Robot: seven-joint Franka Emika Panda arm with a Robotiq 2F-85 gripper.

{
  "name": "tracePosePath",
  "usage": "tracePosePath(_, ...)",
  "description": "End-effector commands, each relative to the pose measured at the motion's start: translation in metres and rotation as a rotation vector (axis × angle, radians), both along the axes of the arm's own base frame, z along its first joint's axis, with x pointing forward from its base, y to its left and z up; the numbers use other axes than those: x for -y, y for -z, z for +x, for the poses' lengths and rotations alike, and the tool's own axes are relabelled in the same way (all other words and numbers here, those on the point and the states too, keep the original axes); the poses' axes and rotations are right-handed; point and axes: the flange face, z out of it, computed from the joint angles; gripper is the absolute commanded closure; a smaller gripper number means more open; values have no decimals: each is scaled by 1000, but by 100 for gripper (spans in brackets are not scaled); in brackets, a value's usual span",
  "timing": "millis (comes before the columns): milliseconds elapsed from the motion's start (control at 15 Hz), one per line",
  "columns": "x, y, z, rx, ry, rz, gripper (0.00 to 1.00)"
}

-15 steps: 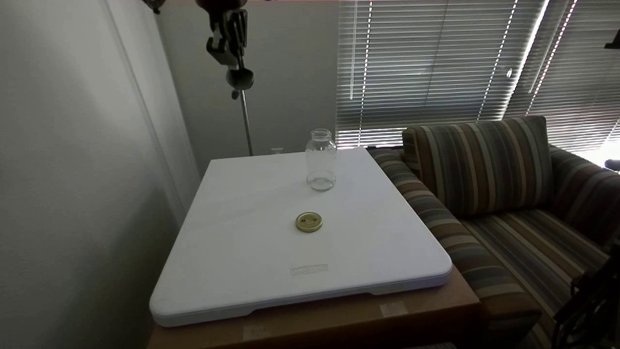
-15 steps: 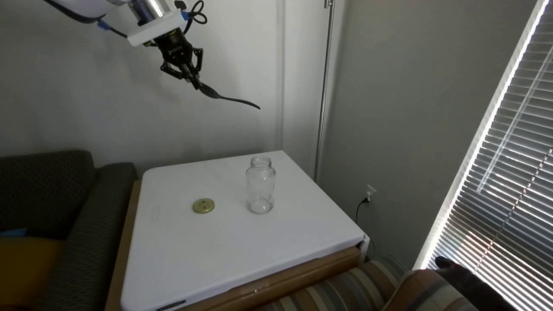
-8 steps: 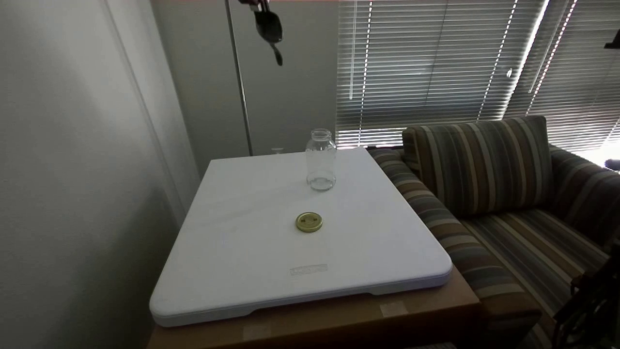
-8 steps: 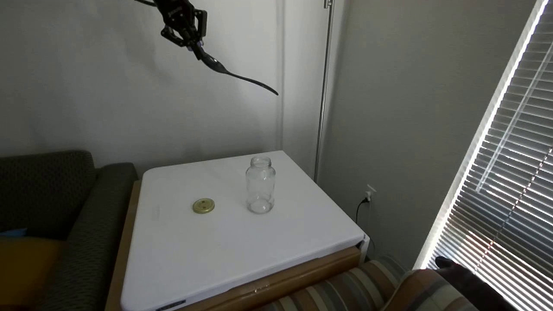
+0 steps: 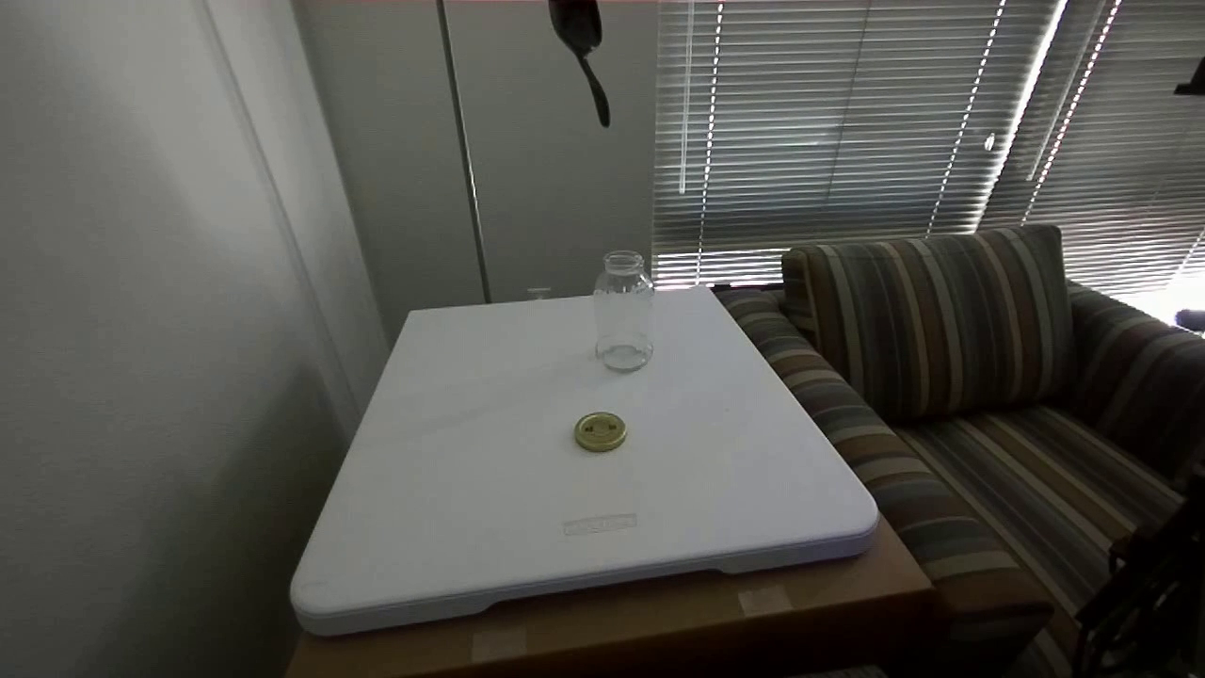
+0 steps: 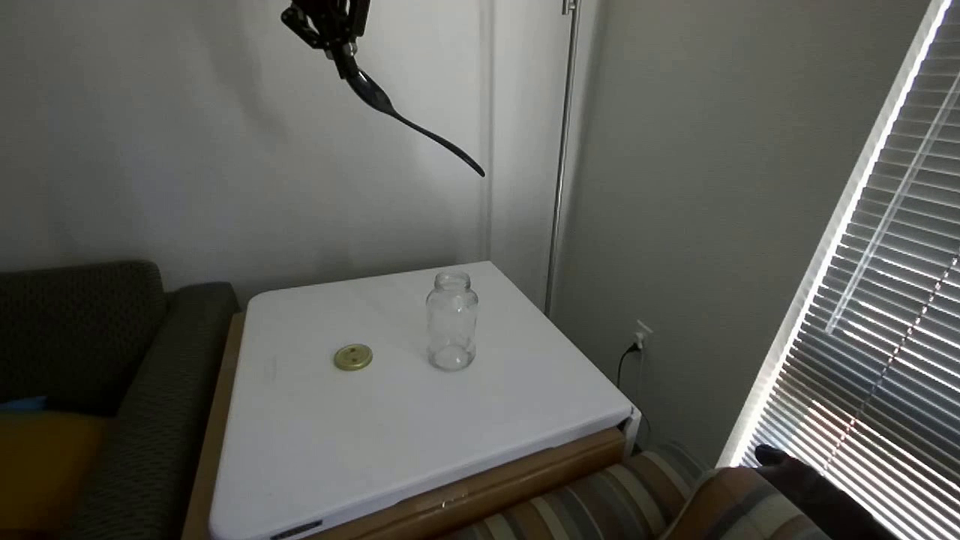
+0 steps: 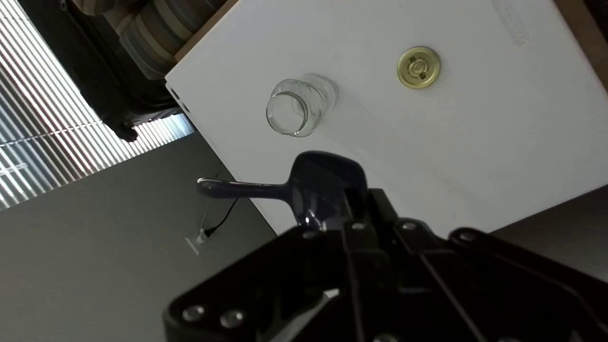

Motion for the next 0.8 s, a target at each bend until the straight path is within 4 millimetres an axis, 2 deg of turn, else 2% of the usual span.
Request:
tracePosePath(0, -2, 6, -1, -29, -4, 24, 98)
tracePosePath(333, 18, 11, 1, -91, 24, 170, 98)
tracePosePath(733, 53, 16, 0, -155, 141, 203, 98)
